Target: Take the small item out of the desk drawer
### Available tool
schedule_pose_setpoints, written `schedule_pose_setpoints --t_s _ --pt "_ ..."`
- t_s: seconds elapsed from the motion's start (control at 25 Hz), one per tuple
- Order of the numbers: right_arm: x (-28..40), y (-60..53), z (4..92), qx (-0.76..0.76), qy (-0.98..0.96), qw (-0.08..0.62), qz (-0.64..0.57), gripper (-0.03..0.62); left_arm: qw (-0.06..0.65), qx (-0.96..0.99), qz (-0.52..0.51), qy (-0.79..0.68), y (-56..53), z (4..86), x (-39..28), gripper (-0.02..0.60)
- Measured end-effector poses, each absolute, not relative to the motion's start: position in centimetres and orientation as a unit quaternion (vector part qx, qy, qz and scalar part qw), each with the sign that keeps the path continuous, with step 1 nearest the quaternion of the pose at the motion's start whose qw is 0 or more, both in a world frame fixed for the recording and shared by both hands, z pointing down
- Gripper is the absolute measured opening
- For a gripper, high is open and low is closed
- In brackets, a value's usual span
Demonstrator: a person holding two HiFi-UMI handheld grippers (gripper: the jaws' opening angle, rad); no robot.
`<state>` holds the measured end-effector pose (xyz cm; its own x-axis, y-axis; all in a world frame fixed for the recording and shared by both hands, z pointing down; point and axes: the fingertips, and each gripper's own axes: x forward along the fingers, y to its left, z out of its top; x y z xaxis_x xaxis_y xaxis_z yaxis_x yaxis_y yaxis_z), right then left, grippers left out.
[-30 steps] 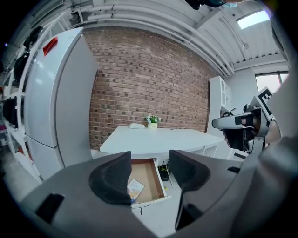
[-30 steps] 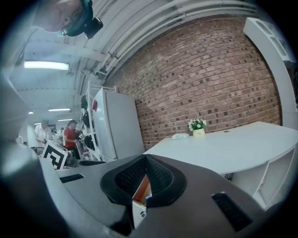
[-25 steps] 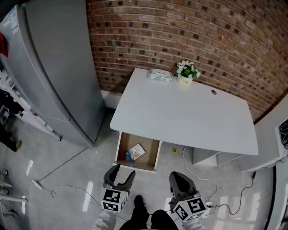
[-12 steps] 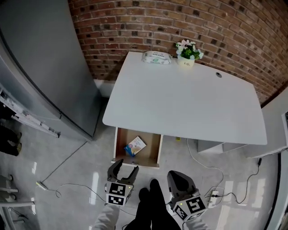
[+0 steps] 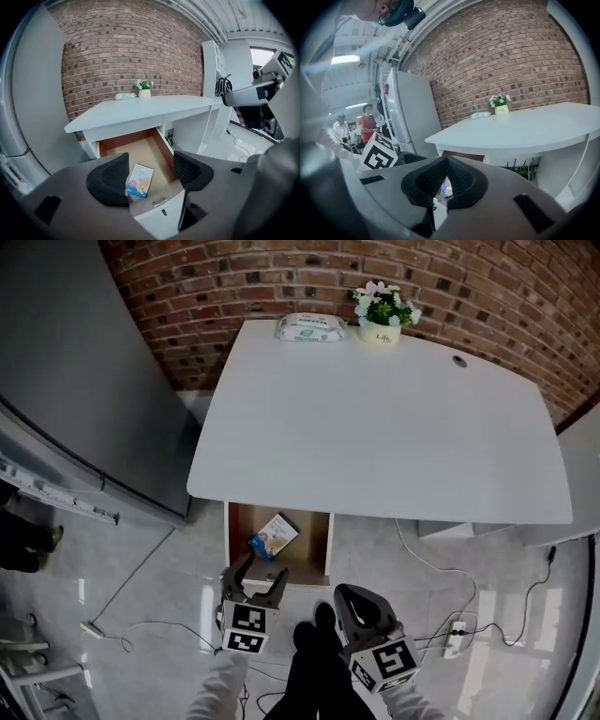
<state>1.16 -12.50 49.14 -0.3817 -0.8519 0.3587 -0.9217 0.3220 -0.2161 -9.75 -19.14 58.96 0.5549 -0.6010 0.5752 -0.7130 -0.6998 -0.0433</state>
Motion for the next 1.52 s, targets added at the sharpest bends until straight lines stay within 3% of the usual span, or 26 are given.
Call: schedule_pose_setpoints --t_s 0.92,1.52 --pt "2.5 -16.3 57.4 0.541 -0.806 0.087 0.225 0.026 0.031 0.842 0.464 -0.273 -24.1 72.6 -6.3 0.334" --pt "3.6 -17.2 60.7 0.546 -0.799 0.084 0.238 0.026 0.057 0.810 0.527 -0.250 -26.2 80.0 -5.7 0.382"
